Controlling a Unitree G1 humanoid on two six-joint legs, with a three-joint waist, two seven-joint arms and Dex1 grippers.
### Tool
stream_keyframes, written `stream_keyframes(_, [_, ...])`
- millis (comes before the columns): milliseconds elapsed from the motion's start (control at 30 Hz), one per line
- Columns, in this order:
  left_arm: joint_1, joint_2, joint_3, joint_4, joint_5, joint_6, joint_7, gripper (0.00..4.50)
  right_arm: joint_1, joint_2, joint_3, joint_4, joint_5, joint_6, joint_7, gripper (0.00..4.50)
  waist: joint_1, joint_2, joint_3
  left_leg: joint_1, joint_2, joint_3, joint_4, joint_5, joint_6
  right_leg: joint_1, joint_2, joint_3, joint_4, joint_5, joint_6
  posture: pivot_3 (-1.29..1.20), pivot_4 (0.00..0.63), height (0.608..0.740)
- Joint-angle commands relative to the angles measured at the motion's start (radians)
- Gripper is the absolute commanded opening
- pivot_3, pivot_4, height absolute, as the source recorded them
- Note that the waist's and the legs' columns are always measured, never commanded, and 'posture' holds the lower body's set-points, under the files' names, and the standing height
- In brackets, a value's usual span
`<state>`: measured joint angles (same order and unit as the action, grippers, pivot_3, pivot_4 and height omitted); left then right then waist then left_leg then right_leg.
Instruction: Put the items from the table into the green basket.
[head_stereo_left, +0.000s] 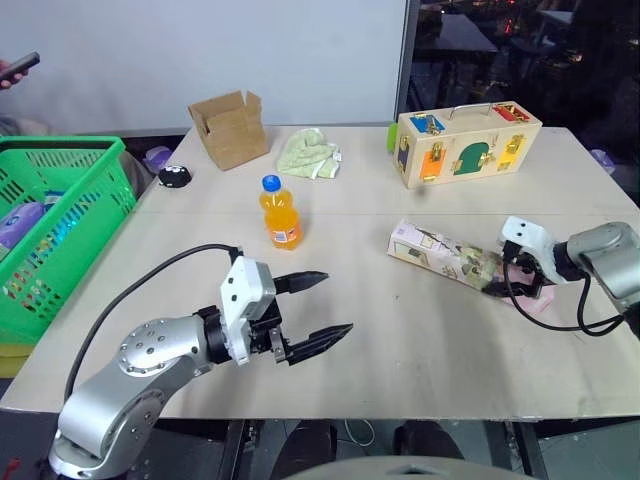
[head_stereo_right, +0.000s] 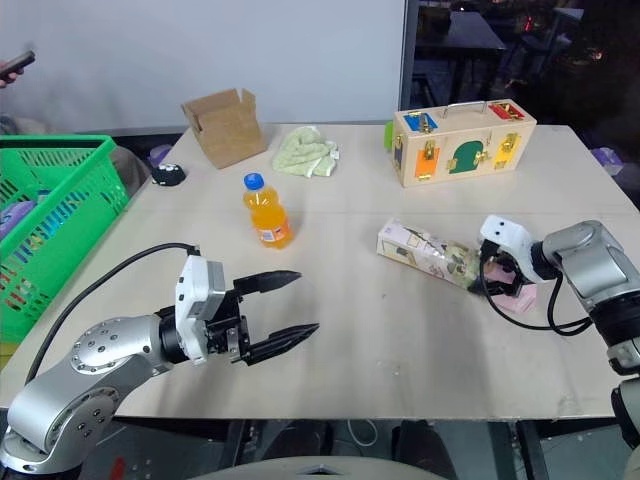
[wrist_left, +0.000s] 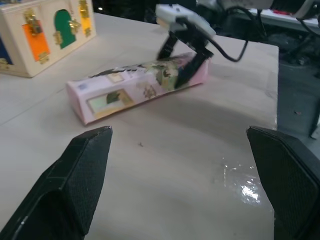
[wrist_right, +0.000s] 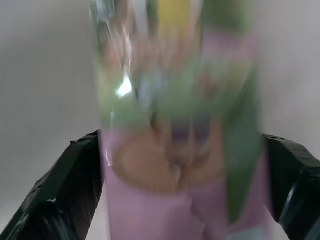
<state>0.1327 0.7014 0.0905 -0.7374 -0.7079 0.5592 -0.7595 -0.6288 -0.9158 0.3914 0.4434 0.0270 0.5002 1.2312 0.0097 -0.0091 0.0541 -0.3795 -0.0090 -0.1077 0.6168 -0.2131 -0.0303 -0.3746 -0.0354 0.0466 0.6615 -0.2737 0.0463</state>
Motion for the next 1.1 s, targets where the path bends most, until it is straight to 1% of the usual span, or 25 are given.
stream_keyframes(33, [0.0,-0.022,-0.009,-0.038,-0.001,-0.022,0.02,4.5,-0.043,0.0,0.009,0.06,-0.046,-0.046,0.05,4.0,0.004,0.0,0.0,0.0,0.0,0.001,0.0,0.0,0.0,0.0,0.0,0.0,0.0,0.001,0.001,0.12,0.0,0.74])
stream_keyframes(133, [-0.009,-0.063,-0.003,-0.016,-0.023,-0.016,0.053,4.5,-0.048,0.005,-0.02,0.05,-0.033,-0.036,0.076,2.86,0.006,0.0,0.0,0.0,0.0,0.0,0.001,0.0,0.0,0.0,0.0,0.0,0.0,0.002,0.003,0.12,0.0,0.74])
stream_keyframes(200, [-0.021,-0.098,-0.001,0.004,-0.049,-0.007,0.074,4.5,-0.037,0.016,-0.069,0.025,-0.001,-0.017,0.064,1.9,0.005,-0.001,-0.001,0.0,0.0,0.0,0.001,0.0,0.0,0.0,0.0,0.0,0.0,0.002,0.003,0.1,0.0,0.74])
stream_keyframes(233, [-0.027,-0.117,0.001,0.013,-0.066,0.002,0.089,4.5,-0.028,0.021,-0.096,0.006,0.021,0.009,0.06,1.58,0.004,-0.001,-0.001,0.0,0.0,0.0,0.001,0.0,0.0,0.0,0.0,0.0,0.001,0.002,0.003,0.1,0.0,0.74])
stream_keyframes(333, [-0.046,-0.181,0.002,0.054,-0.151,0.044,0.139,4.5,0.044,0.017,-0.194,-0.138,0.131,0.134,0.08,1.58,0.005,-0.001,-0.001,0.001,0.0,0.001,0.002,0.0,0.0,0.001,0.0,0.001,0.001,0.003,0.004,0.07,0.0,0.74])
stream_keyframes(433, [-0.062,-0.232,-0.001,0.097,-0.217,0.078,0.176,4.5,0.114,0.026,-0.304,-0.36,0.295,0.334,0.081,1.58,0.004,0.0,-0.001,0.0,0.0,0.0,0.002,0.0,0.0,0.0,0.0,0.001,0.001,0.003,0.004,0.04,0.0,0.74])
stream_keyframes(500, [-0.075,-0.251,-0.009,0.119,-0.227,0.085,0.182,4.5,0.138,0.049,-0.372,-0.508,0.405,0.469,0.047,1.58,-0.001,0.0,-0.001,-0.001,0.0,0.0,0.002,0.0,0.0,0.0,0.001,0.001,0.001,0.003,0.005,0.02,0.0,0.74])
stream_keyframes(600, [-0.126,-0.305,-0.013,0.164,-0.3,0.116,0.216,4.5,0.157,0.126,-0.455,-0.71,0.56,0.637,-0.036,1.58,-0.002,0.0,-0.001,0.0,0.001,0.0,0.002,0.0,0.0,0.0,0.002,0.001,0.002,0.003,0.005,0.01,0.0,0.74])
stream_keyframes(633, [-0.15,-0.322,-0.019,0.18,-0.321,0.125,0.22,4.5,0.163,0.156,-0.46,-0.784,0.599,0.673,-0.07,1.58,-0.002,-0.001,-0.001,-0.001,0.001,-0.001,0.002,0.0,0.0,0.0,0.002,0.0,0.001,0.003,0.006,0.0,0.0,0.74])
stream_keyframes(700, [-0.18,-0.338,-0.027,0.198,-0.335,0.136,0.22,4.5,0.166,0.193,-0.465,-0.869,0.649,0.722,-0.122,1.58,-0.001,-0.001,-0.001,-0.001,0.001,-0.001,0.003,0.0,0.0,0.0,0.002,0.0,0.001,0.001,0.008,-0.01,0.0,0.74])
stream_keyframes(833, [-0.255,-0.368,-0.031,0.237,-0.384,0.158,0.213,4.5,0.135,0.275,-0.457,-0.948,0.747,0.797,-0.207,1.58,-0.002,-0.001,-0.001,-0.002,0.0,-0.001,0.006,0.0,0.0,0.0,0.002,0.0,0.001,0.002,0.009,-0.02,0.0,0.74])
stream_keyframes(867, [-0.293,-0.386,-0.036,0.258,-0.395,0.161,0.21,4.5,0.132,0.289,-0.433,-0.961,0.761,0.793,-0.212,1.58,-0.003,-0.001,-0.001,-0.002,0.0,-0.001,0.007,0.0,0.0,0.0,0.002,0.0,0.001,0.002,0.01,-0.02,0.0,0.74])
stream_keyframes(967, [-0.365,-0.422,-0.045,0.292,-0.42,0.168,0.211,4.5,0.129,0.298,-0.382,-0.976,0.78,0.776,-0.223,1.58,-0.006,-0.001,-0.001,-0.004,0.0,-0.001,0.009,0.0,0.0,0.0,0.002,0.0,0.001,0.003,0.012,-0.02,0.0,0.74])
stream_keyframes(1067, [-0.388,-0.434,-0.041,0.295,-0.445,0.179,0.218,4.5,0.121,0.289,-0.361,-0.968,0.791,0.761,-0.23,1.58,-0.021,-0.001,-0.001,-0.004,0.0,0.0,0.01,-0.001,0.001,0.0,0.002,0.001,0.001,0.003,0.012,-0.01,0.0,0.74])
stream_keyframes(1100, [-0.391,-0.438,-0.038,0.295,-0.455,0.18,0.223,4.24,0.119,0.287,-0.356,-0.964,0.794,0.756,-0.232,1.53,-0.025,-0.001,-0.001,-0.004,0.0,0.0,0.01,-0.001,0.001,0.0,0.002,0.002,0.001,0.003,0.012,-0.01,0.0,0.74])
